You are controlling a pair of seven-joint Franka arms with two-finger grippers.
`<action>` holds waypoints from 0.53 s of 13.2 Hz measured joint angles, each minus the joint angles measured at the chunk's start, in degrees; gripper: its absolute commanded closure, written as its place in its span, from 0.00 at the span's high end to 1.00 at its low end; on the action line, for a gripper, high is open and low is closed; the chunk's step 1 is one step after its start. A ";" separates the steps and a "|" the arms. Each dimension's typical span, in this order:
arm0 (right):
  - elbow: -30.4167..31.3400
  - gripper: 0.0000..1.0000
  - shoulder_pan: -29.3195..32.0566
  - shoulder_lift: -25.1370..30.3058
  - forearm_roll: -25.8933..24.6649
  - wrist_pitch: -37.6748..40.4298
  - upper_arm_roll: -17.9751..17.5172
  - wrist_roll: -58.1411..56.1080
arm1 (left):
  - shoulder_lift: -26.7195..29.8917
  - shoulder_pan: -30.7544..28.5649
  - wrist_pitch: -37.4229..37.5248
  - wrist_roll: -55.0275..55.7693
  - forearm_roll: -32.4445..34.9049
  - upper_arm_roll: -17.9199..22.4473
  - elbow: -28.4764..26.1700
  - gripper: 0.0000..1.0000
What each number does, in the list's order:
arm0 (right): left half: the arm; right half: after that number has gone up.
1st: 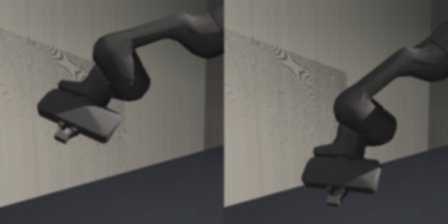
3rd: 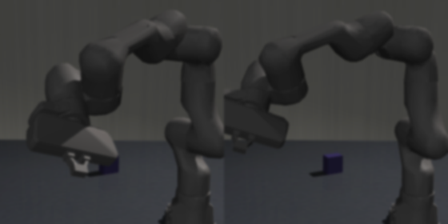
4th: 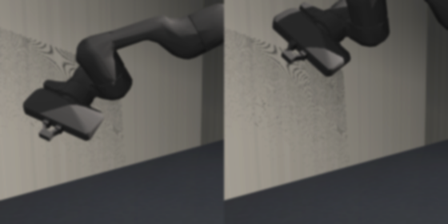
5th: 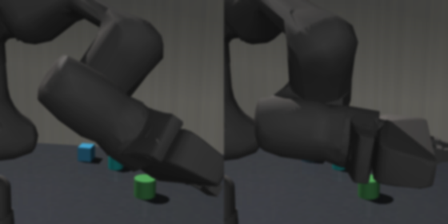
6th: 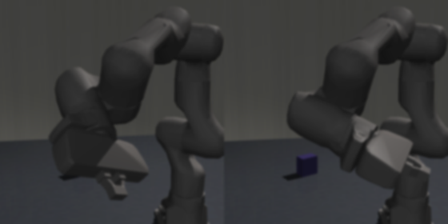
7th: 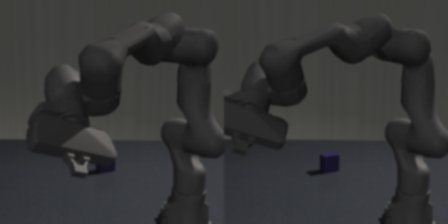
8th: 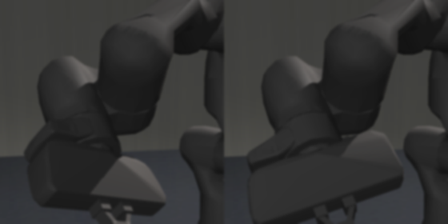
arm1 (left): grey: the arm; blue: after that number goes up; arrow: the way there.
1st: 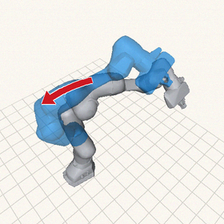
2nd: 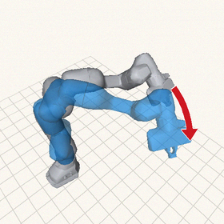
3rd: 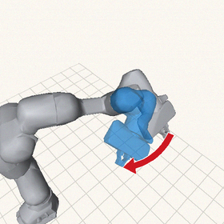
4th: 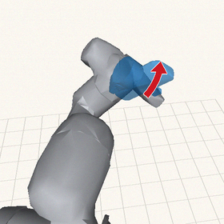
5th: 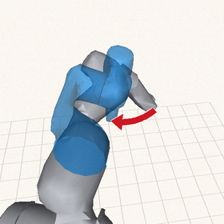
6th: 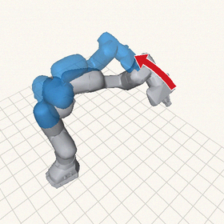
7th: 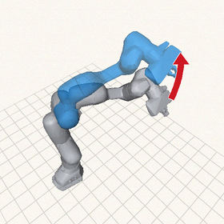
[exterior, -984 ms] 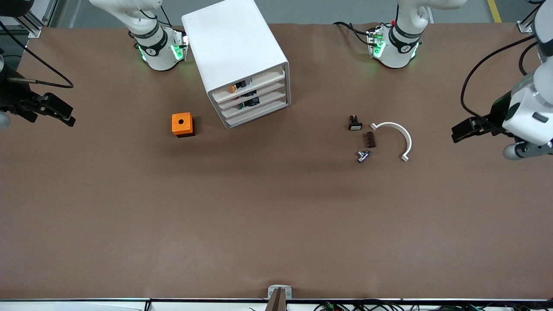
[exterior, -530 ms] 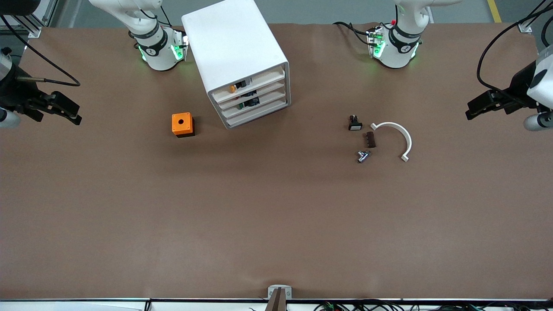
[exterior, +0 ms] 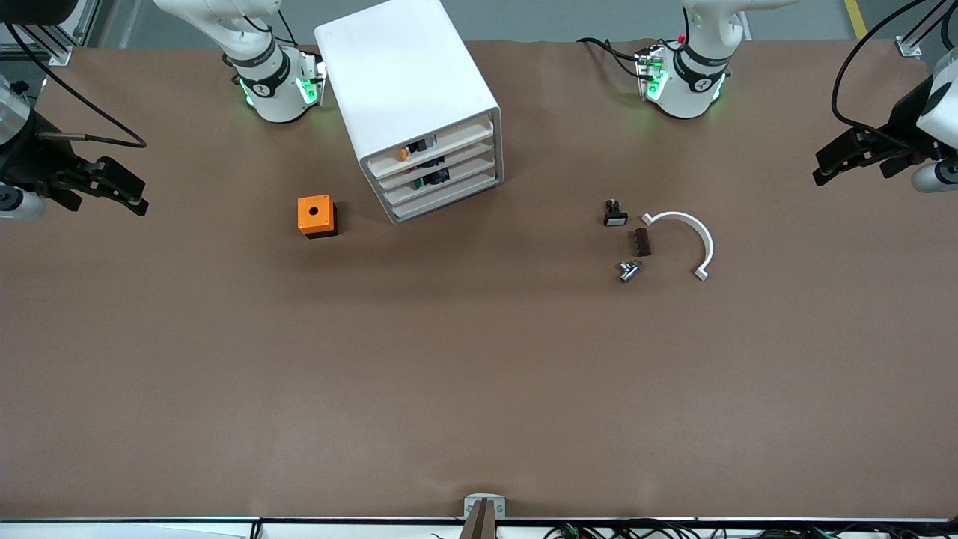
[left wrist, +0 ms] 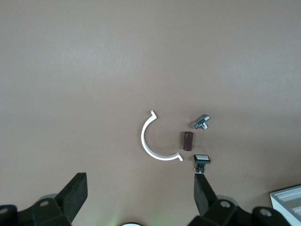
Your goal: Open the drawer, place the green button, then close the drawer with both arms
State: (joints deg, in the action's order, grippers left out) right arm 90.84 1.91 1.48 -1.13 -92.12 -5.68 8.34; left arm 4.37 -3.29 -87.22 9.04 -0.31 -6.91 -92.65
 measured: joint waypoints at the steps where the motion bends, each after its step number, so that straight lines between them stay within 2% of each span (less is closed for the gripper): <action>1: 0.00 1.00 -0.20 0.00 0.00 0.04 -0.01 -0.01 | 0.00 0.00 0.14 -0.03 0.00 -0.18 0.00 1.00; 7: 0.34 1.00 -1.15 0.00 0.00 0.47 -0.09 -0.01 | 0.00 0.02 0.72 -2.12 0.00 -0.78 -0.01 1.00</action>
State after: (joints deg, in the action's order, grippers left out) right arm 91.18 0.76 1.48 -1.13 -91.64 -5.78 8.32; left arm 4.37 -3.27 -86.50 6.92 -0.31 -7.69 -92.66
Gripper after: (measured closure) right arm 0.000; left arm 0.000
